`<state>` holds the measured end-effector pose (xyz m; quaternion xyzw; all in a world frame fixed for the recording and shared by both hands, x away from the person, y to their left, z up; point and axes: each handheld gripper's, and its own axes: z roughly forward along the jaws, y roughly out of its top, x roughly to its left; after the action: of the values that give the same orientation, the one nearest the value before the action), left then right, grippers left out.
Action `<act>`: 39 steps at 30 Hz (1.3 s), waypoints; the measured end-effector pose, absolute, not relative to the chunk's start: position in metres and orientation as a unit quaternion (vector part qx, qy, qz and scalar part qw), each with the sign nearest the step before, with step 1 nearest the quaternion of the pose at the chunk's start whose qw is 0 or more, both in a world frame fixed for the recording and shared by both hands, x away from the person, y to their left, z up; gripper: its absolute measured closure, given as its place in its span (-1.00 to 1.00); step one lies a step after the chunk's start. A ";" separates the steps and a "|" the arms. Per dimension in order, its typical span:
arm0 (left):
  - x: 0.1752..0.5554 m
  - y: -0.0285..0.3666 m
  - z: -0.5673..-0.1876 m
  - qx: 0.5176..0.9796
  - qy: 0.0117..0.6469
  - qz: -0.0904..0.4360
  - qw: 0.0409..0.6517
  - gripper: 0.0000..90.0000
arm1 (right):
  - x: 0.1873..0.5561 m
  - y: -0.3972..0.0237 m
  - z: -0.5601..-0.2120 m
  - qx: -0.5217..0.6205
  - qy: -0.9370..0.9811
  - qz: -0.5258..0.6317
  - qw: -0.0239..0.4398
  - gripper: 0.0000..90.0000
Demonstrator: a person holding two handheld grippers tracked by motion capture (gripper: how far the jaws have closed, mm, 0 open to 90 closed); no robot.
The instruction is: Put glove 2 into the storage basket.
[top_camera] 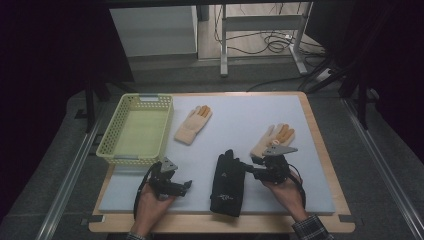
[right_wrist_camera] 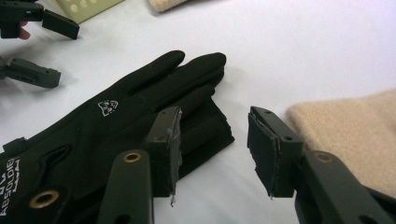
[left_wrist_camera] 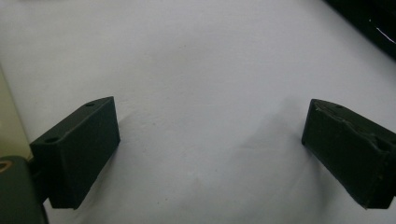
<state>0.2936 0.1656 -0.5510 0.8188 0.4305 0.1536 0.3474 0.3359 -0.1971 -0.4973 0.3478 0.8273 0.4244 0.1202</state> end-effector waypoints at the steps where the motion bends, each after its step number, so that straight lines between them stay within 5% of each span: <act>1: 0.294 0.165 -0.551 0.818 0.431 0.154 0.348 -0.90 | 0.336 -0.197 -0.498 0.348 0.827 0.424 0.119 0.18; 16: 0.294 0.166 -0.551 0.818 0.431 0.154 0.348 -0.90 | 0.300 -0.201 -0.517 0.314 0.861 0.393 0.082 0.51; 21: 0.294 0.166 -0.551 0.818 0.431 0.154 0.348 -0.90 | 0.284 -0.194 -0.523 0.285 0.871 0.394 0.070 0.79; 39: 0.294 0.167 -0.551 0.817 0.432 0.151 0.351 -0.89 | 0.280 -0.161 -0.534 0.258 0.877 0.403 0.044 0.86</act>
<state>0.2940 0.1669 -0.5509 0.8168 0.4322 0.1509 0.3511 0.2804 -0.1614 -0.5344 0.2580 0.8772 0.4026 0.0439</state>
